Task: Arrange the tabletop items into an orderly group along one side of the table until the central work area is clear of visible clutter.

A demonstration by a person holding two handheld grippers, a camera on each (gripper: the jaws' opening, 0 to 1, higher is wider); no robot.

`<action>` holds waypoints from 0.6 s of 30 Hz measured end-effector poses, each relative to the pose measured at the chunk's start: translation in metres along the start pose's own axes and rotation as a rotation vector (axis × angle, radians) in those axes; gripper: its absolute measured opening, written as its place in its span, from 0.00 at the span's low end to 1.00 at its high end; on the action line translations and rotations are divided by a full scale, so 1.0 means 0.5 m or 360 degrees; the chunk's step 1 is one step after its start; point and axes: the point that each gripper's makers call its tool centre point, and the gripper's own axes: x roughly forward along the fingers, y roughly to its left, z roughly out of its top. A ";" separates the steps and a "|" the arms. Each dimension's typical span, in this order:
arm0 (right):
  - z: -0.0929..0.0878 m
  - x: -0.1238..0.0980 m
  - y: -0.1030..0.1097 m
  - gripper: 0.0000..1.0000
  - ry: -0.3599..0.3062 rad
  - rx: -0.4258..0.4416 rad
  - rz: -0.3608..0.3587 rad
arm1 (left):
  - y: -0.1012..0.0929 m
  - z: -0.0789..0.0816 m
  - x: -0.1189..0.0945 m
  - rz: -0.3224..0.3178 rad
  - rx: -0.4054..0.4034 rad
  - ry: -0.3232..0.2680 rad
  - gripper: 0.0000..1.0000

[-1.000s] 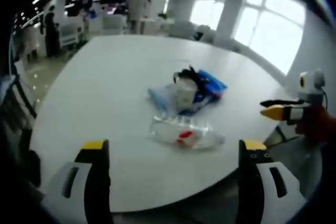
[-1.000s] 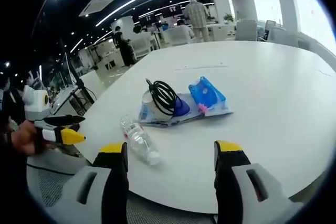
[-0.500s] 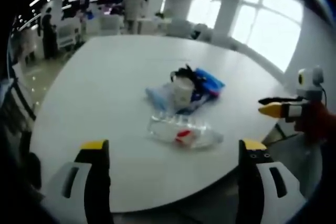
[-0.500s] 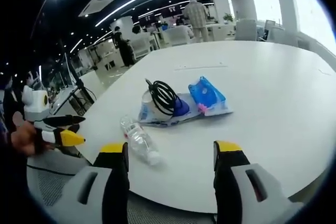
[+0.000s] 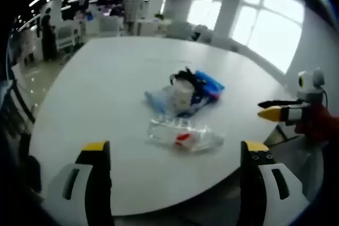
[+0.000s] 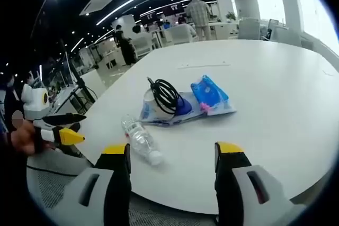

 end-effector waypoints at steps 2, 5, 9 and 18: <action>0.002 -0.001 -0.001 0.63 -0.0008 0.0006 -0.0001 | -0.003 0.001 0.000 -0.0012 -0.0005 -0.0003 0.99; 0.004 -0.002 -0.004 0.63 -0.0018 0.0008 -0.0012 | -0.008 0.004 0.000 -0.0027 0.0007 -0.0005 0.99; 0.006 -0.003 -0.005 0.63 -0.0026 0.0011 -0.0019 | -0.018 0.010 0.007 -0.0060 0.0100 0.0024 0.99; 0.014 -0.008 -0.012 0.63 -0.0056 0.0011 -0.0047 | -0.056 0.023 0.046 -0.0284 0.0602 0.0209 1.00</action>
